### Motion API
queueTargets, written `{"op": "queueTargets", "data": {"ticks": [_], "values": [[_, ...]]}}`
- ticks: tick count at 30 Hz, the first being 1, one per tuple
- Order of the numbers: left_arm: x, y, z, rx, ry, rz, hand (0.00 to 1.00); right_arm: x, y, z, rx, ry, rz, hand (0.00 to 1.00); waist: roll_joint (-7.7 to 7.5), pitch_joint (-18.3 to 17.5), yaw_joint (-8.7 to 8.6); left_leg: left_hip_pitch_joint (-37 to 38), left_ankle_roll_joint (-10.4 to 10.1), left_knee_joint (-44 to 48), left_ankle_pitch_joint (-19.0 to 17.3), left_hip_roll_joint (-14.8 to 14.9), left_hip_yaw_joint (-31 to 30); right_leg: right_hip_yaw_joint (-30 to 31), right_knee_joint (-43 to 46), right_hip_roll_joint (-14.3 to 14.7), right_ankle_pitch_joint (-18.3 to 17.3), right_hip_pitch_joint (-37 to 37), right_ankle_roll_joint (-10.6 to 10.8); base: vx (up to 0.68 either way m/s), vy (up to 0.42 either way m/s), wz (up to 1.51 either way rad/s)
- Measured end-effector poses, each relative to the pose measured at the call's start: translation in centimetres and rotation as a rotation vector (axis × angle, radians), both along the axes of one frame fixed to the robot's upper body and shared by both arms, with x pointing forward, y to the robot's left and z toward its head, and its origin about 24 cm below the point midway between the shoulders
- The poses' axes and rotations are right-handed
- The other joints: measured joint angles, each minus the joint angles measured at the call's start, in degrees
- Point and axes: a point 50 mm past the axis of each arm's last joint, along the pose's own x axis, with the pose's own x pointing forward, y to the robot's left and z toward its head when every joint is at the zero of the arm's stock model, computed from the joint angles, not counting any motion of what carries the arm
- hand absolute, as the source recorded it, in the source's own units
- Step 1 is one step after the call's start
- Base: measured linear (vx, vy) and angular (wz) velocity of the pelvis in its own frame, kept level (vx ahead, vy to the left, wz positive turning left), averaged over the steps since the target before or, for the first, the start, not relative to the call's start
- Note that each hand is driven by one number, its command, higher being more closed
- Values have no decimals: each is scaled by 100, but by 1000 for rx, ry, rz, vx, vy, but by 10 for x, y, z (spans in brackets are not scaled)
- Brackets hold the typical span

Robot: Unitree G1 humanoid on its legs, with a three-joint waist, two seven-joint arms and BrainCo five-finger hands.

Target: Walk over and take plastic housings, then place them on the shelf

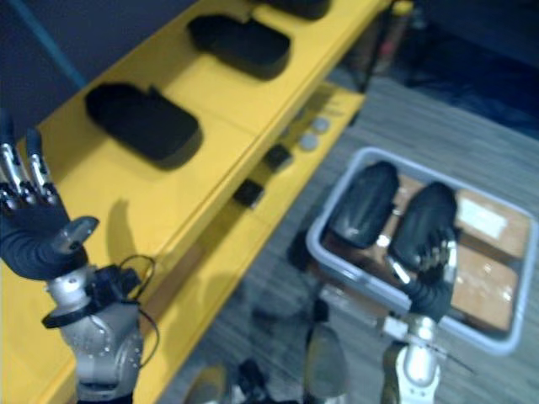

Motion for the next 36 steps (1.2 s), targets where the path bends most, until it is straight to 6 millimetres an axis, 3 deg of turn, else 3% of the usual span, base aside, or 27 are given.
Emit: {"op": "queueTargets", "data": {"ticks": [2,4,5,8,12,14,16,17,18,20,23,25,26,29,31,32,36], "values": [[1,7,-4,-1,47,37,0,6,4,3,-14,-16,16,0,-34,-182,143,21,-44,-184,121,22,383,-306,124,-233,-246,298,-2,-95,11,-117],[-1,17,-14,-26,111,67,0,18,13,1,-7,-10,57,0,-203,-296,280,3,-128,-157,179,75,862,-595,-40,-517,-257,708,2,-84,-116,-113],[-1,19,-17,-33,129,73,0,22,16,1,-9,-7,69,0,-219,-305,321,-4,-171,-149,206,93,965,-600,-231,-472,-265,740,48,-91,-186,-100],[0,21,-29,-51,191,82,0,29,20,-3,-2,27,98,0,-44,-395,397,-46,-391,-258,388,271,1062,-736,-881,-98,-135,730,255,-78,-214,-82],[-1,21,-29,-75,170,84,0,36,21,-6,3,74,122,0,-18,-404,398,-370,-413,234,432,662,1281,-882,-1644,291,-91,672,339,-82,-200,-66],[2,11,-32,-102,174,13,0,42,19,-7,-6,110,146,0,57,-328,344,-522,-330,817,380,948,839,-701,-1783,560,-16,684,230,-114,-210,-76],[4,4,-36,-128,188,-59,0,42,16,-10,-4,131,148,0,83,-291,347,-570,-318,1030,373,989,354,-473,-1806,642,2,706,192,-101,-80,-68],[5,-4,-43,-129,220,-121,0,43,12,-12,-13,146,143,0,78,-246,354,-599,-270,1006,329,933,-85,-252,-1864,716,38,663,144,-139,-24,-94],[10,-15,-53,-122,275,-204,0,43,5,-15,-23,162,121,0,173,-262,321,-515,-288,763,295,811,-336,-105,-1958,782,85,544,138,-138,-1,-88],[25,-37,-77,-81,421,-334,0,41,-8,-27,-5,215,77,0,267,-286,231,-433,-335,228,279,656,-290,-96,-2075,767,124,338,142,-107,38,-47],[43,-59,-114,-41,651,-459,0,46,-16,-43,-3,311,72,0,190,-188,233,-394,-510,21,392,539,-290,-260,-2038,617,243,243,134,-106,76,-19],[47,-74,-157,36,903,-532,0,63,-24,-49,-31,372,82,0,203,-91,246,-401,-538,-5,419,432,-337,-259,-2006,541,301,209,150,-73,44,2],[46,-76,-165,55,947,-539,0,70,-26,-48,-40,378,87,0,207,-66,249,-408,-519,-24,439,390,-356,-253,-1979,500,316,185,151,-60,52,8],[39,-79,-196,66,1112,-575,0,110,-46,-27,-70,356,79,0,293,205,361,-472,-508,-60,475,190,-546,-289,-1855,289,404,134,252,-86,107,22],[37,-74,-222,54,1244,-545,0,144,-65,1,-68,326,30,0,391,376,458,-782,-504,71,477,69,-914,-470,-1800,129,546,41,305,-85,62,50],[36,-73,-228,52,1273,-528,0,151,-69,10,-66,313,16,0,411,436,506,-864,-503,120,476,41,-1012,-512,-1798,89,573,20,315,-117,63,54],[18,-60,-263,59,1446,-371,0,181,-93,61,-88,275,-117,0,480,638,960,-1706,-351,769,375,-57,-1560,-778,-1557,-156,625,-366,348,-129,69,51]]}}
